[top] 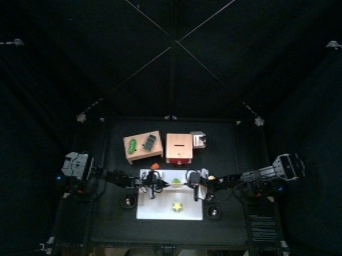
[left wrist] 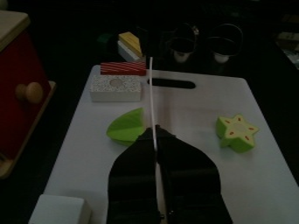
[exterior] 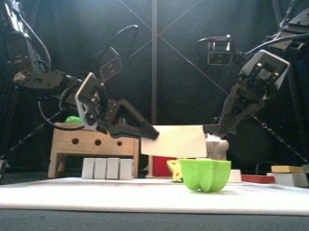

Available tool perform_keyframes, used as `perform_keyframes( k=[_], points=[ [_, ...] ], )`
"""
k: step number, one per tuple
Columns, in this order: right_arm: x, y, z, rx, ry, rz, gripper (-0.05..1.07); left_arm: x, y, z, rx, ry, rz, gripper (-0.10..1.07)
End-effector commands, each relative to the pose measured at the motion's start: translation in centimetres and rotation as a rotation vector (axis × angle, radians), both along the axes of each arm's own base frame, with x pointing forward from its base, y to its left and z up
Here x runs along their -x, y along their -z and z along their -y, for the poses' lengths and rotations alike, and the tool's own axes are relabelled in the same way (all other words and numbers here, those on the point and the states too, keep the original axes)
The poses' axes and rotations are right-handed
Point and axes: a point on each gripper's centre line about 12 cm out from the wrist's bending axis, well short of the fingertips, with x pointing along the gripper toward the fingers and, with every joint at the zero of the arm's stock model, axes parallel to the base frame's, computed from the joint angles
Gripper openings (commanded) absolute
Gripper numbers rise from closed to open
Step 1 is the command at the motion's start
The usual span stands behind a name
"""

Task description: Place cleaver back into holder

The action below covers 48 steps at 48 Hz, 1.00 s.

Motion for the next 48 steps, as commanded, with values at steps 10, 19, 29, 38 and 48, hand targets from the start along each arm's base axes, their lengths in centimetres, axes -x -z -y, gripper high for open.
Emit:
perform_keyframes(
  k=[10,19,29,38,48],
  points=[
    [0.0,-2.7,0.0,-0.005,0.000,0.084,0.57,-0.4,-2.1,0.2,0.004,0.010,0.065,0.29],
    [0.3,-2.8,-0.2,-0.011,-0.004,0.089,0.57,-0.5,-2.1,0.2,0.004,0.010,0.063,0.52],
    [0.4,-3.2,-0.4,-0.022,0.003,0.100,0.57,-0.4,-2.6,-1.0,0.003,-0.021,0.077,0.70],
    [1.0,-4.5,-0.3,-0.058,0.040,0.133,0.57,0.4,-4.3,-2.5,-0.004,-0.059,0.123,0.74],
    [2.1,-5.9,0.0,-0.132,0.134,0.148,0.57,2.4,-5.2,-4.6,-0.036,-0.114,0.135,0.75]
  ],
)
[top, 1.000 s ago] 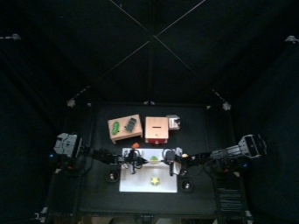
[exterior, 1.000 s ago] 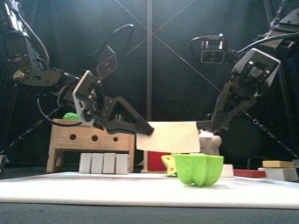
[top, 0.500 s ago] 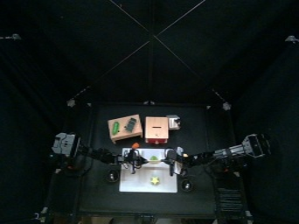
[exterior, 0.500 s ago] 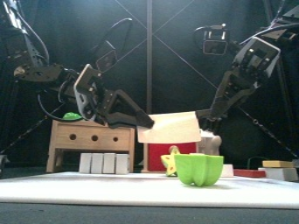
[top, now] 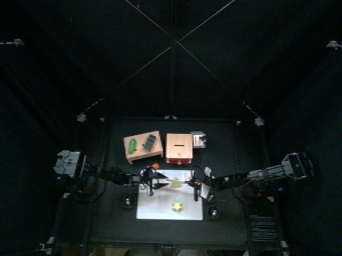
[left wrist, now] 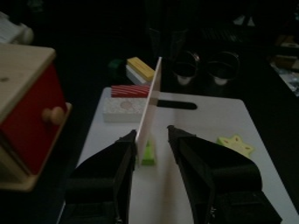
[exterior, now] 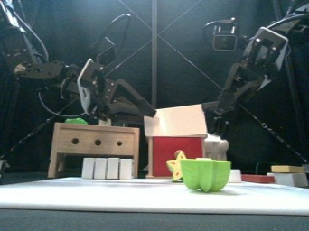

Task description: Place cleaver back into holder

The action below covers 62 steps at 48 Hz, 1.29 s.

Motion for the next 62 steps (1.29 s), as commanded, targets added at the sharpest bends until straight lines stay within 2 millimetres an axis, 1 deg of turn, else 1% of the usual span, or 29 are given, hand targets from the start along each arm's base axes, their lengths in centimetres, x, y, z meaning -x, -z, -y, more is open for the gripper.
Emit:
perform_keyframes(
  k=[1,6,12,22,33,36,39,43,48,57,62],
  points=[
    [0.5,-1.3,0.1,-0.032,0.039,0.024,0.57,0.6,-1.6,-1.0,-0.017,-0.030,0.048,0.75],
    [1.2,-1.7,0.7,-0.055,0.121,-0.005,0.57,1.5,-2.3,-1.8,-0.063,-0.045,0.057,0.75],
    [1.7,-4.0,1.4,-0.088,0.231,-0.019,0.57,2.2,-3.4,-2.6,-0.133,-0.062,0.076,0.75],
    [1.7,-7.3,2.4,-0.128,0.377,-0.051,0.57,3.4,-5.2,-3.8,-0.244,-0.090,0.101,0.75],
    [2.4,-12.1,4.8,-0.217,0.571,-0.056,0.57,4.9,-7.0,-6.2,-0.288,-0.171,0.113,0.75],
    [2.6,-13.4,5.7,-0.247,0.626,-0.052,0.57,5.4,-7.3,-6.5,-0.287,-0.180,0.111,0.75],
    [2.9,-14.3,6.6,-0.262,0.680,-0.053,0.57,5.8,-7.6,-6.3,-0.286,-0.176,0.116,0.75],
    [3.4,-14.6,7.9,-0.285,0.752,-0.075,0.58,6.4,-7.5,-6.0,-0.287,-0.171,0.113,0.75],
    [3.9,-14.2,9.1,-0.312,0.827,-0.113,0.58,7.0,-7.7,-6.0,-0.284,-0.176,0.121,0.75],
    [4.6,-11.6,10.9,-0.309,0.913,-0.180,0.58,7.1,-7.7,-5.9,-0.284,-0.172,0.118,0.75],
    [5.0,-10.8,12.1,-0.313,0.952,-0.176,0.58,7.1,-7.4,-5.9,-0.281,-0.169,0.105,0.75]
  ],
)
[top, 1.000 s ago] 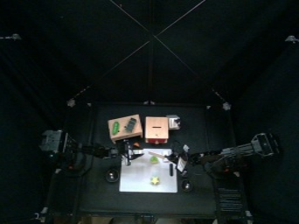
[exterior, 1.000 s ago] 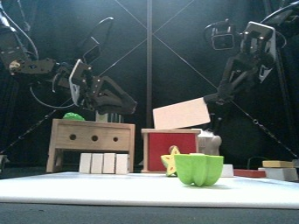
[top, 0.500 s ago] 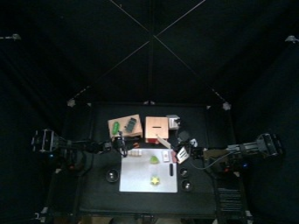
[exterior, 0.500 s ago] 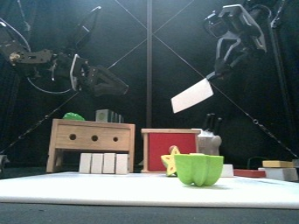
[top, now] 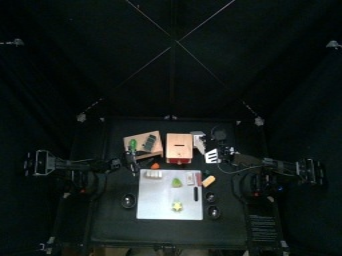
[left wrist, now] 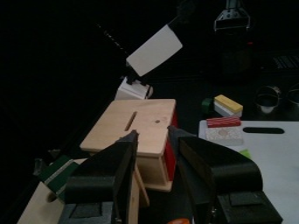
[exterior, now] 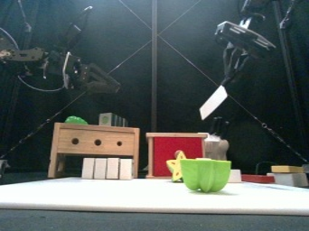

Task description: Place cleaver back into holder

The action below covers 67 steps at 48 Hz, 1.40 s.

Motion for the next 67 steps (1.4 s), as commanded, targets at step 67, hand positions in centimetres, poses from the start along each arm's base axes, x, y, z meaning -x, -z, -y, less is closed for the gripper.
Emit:
perform_keyframes(
  k=[67],
  points=[
    [-2.5,-1.1,6.2,-0.219,-0.001,-0.058,0.58,0.0,0.5,0.0,0.016,0.006,-0.054,0.75]
  ],
)
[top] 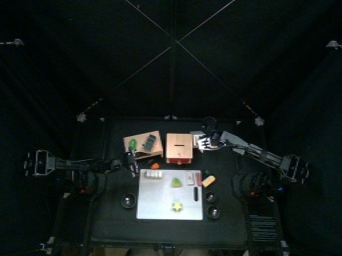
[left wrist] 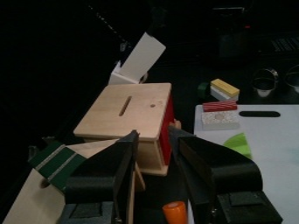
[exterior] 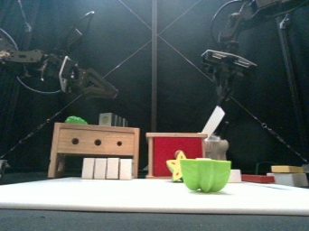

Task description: Place cleaver back into holder

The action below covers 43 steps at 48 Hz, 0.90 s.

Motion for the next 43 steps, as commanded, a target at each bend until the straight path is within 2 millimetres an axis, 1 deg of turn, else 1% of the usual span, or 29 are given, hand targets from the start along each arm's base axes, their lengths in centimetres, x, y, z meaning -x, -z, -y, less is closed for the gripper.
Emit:
perform_keyframes(
  k=[1,6,15,24,39,43],
  points=[
    [0.2,-1.8,0.6,0.029,0.016,0.038,0.58,-0.2,-0.4,-0.1,-0.003,-0.001,0.010,0.75],
    [0.0,-2.2,0.9,0.025,0.024,0.039,0.58,-0.2,-0.4,-0.1,-0.003,-0.001,0.007,0.75],
    [-0.5,-1.9,1.4,-0.010,0.030,-0.023,0.58,-0.2,-0.4,-0.1,-0.003,-0.002,0.006,0.75],
    [-1.5,-1.8,1.6,-0.039,0.024,-0.061,0.58,-0.1,-0.2,-0.1,0.001,-0.001,-0.006,0.75],
    [-1.3,-1.4,1.4,-0.063,0.027,-0.096,0.58,-0.2,-0.2,0.0,-0.001,0.006,-0.016,0.75],
    [-1.4,-1.3,1.7,-0.059,0.029,-0.101,0.58,-0.2,-0.2,0.0,-0.002,0.007,-0.016,0.75]
  ],
)
